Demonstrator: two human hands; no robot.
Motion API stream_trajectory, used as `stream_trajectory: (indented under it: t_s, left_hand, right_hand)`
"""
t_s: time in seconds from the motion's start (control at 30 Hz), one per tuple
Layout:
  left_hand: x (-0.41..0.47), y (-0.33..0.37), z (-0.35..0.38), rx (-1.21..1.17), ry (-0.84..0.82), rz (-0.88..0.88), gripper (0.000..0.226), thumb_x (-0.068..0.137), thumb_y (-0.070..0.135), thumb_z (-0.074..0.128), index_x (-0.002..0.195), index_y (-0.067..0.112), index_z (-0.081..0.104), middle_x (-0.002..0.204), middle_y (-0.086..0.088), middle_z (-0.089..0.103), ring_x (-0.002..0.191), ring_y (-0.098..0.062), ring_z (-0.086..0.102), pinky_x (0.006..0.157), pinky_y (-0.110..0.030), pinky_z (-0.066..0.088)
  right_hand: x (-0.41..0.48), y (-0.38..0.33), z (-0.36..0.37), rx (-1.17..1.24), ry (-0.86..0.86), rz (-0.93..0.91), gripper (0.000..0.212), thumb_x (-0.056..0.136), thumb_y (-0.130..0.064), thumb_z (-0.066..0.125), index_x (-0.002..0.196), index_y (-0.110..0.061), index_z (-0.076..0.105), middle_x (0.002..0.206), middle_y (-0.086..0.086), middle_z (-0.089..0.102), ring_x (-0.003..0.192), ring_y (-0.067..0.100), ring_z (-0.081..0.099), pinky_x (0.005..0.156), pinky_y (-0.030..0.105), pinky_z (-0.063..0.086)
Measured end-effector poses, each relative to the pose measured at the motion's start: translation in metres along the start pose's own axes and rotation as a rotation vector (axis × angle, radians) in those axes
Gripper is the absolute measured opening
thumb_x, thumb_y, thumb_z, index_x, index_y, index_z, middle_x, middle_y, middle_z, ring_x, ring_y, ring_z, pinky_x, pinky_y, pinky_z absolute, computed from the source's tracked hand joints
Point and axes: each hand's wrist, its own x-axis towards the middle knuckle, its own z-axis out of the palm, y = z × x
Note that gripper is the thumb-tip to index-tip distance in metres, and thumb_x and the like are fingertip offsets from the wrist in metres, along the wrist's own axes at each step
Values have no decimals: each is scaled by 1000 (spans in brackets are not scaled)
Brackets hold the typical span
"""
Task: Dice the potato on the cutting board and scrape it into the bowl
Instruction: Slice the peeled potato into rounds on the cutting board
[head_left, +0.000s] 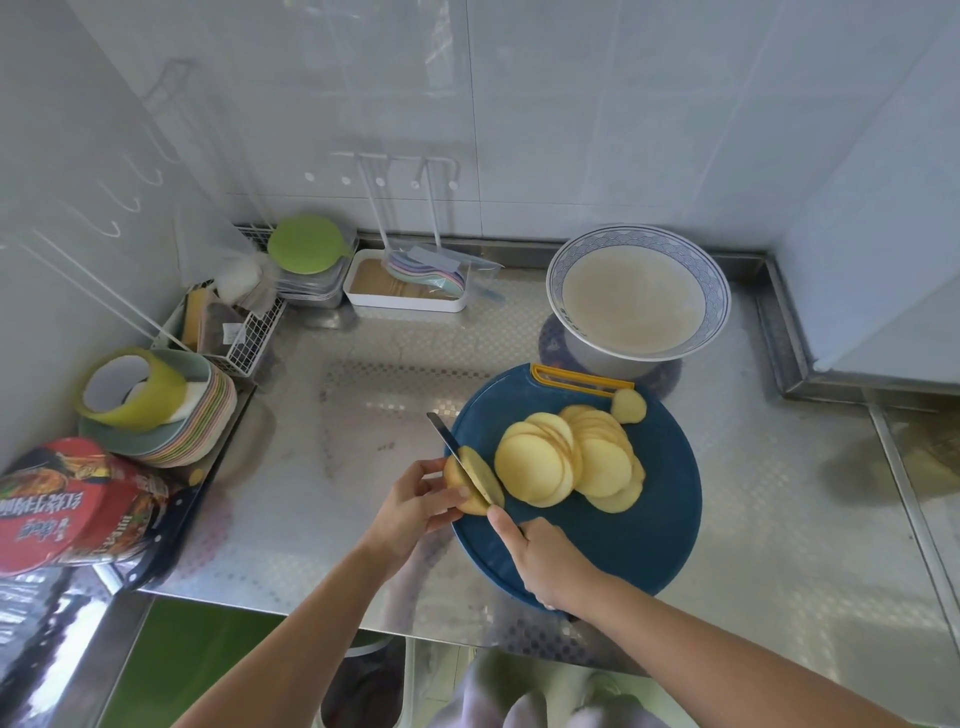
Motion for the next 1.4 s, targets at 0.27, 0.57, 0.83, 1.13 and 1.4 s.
stream_trajectory:
  t_s: [0.27, 0.57, 0.83, 1.13, 1.4]
  left_hand:
    - [1, 1, 0, 30, 3, 8, 51, 75, 12, 76, 119, 10, 51, 117, -18, 60, 99, -28, 67, 83, -35, 57]
    - [-2, -3, -4, 48, -27, 44, 78, 51, 30, 84, 120, 13, 52, 116, -17, 60, 101, -29, 65, 83, -34, 57]
    - [-11, -8, 1, -56, 103, 31, 52, 75, 17, 78, 119, 9, 52, 111, -15, 65, 94, -25, 69, 75, -29, 58]
    - [-6, -16, 13, -10, 212, 98, 48, 80, 22, 73, 120, 7, 51, 113, -15, 64, 99, -26, 67, 70, -28, 59]
    - [-5, -26, 13, 97, 210, 188, 54, 66, 34, 71, 110, 10, 51, 108, -16, 63, 97, -28, 66, 72, -28, 59]
  right_hand:
    - [9, -2, -1, 178, -3, 124, 63, 96, -67, 27, 64, -14, 32, 46, -3, 32, 31, 9, 31, 34, 22, 29]
    - [-3, 5, -7, 573, -108, 203, 64, 95, -70, 30, 61, -16, 30, 47, 1, 26, 39, 15, 23, 42, 22, 24]
    - [-35, 28, -30, 822, -200, 211, 68, 90, -75, 35, 59, -15, 38, 52, 4, 26, 41, 15, 22, 43, 25, 23]
    - [-48, 20, -43, 358, -77, 0, 66, 93, -70, 34, 59, -14, 32, 45, 0, 27, 37, 14, 24, 40, 23, 25]
    - [-53, 17, -29, -112, 67, -158, 66, 92, -70, 26, 57, -13, 28, 50, -4, 33, 47, 8, 33, 53, 28, 30]
